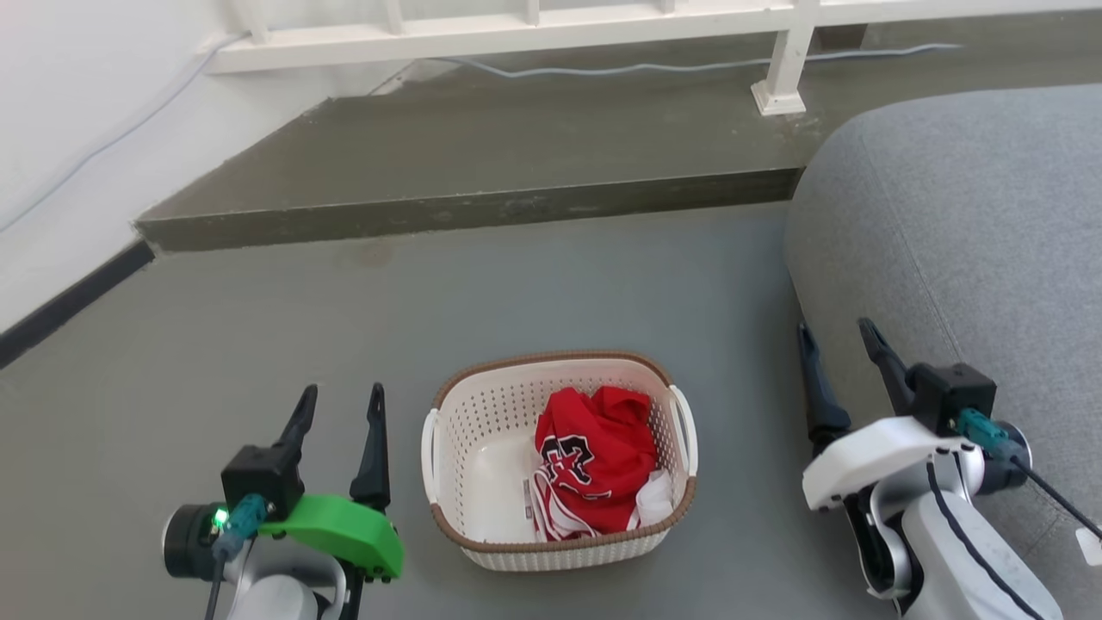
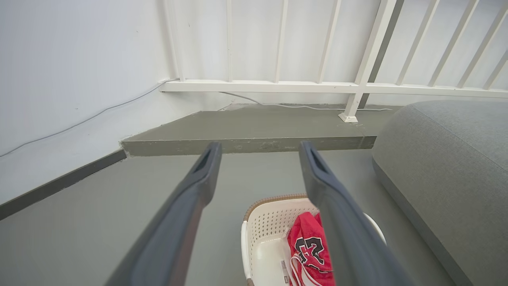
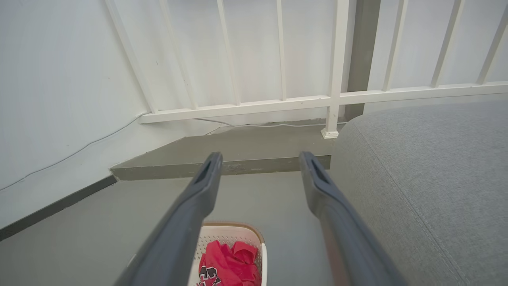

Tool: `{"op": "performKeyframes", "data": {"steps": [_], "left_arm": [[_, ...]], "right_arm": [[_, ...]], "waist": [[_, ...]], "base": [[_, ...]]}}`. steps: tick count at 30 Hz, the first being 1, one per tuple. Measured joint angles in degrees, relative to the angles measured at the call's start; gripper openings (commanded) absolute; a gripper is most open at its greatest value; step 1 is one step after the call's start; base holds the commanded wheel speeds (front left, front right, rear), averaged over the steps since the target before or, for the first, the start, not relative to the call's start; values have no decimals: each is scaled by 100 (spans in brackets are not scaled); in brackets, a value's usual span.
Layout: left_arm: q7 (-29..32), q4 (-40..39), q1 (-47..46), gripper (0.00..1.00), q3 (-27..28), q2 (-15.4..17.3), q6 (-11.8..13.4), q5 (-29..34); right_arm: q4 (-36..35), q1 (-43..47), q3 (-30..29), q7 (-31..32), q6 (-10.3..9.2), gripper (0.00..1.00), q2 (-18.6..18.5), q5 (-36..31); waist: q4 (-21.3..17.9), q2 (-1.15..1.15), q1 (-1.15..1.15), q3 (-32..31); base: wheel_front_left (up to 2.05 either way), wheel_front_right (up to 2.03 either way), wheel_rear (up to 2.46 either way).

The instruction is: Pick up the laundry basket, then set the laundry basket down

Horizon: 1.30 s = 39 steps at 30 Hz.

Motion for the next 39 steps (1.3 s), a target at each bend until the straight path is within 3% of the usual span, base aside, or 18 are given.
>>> {"op": "performKeyframes", "data": {"steps": [30, 31, 39], "left_arm": [[0, -656, 544, 100, 159, -34, 48, 288], [0, -647, 568, 0, 158, -37, 48, 294], [26, -431, 742, 0, 123, -64, 41, 158]], "right_arm": [[-447, 525, -313, 0, -10, 100, 108, -298], [-441, 548, -311, 1, -9, 0, 115, -297], [-248, 797, -324, 9, 29, 0, 197, -168]], "waist": [[71, 0, 0, -152], [74, 0, 0, -154], [73, 0, 0, -153]], "base": [[0, 0, 0], [0, 0, 0], [0, 0, 0]]}}
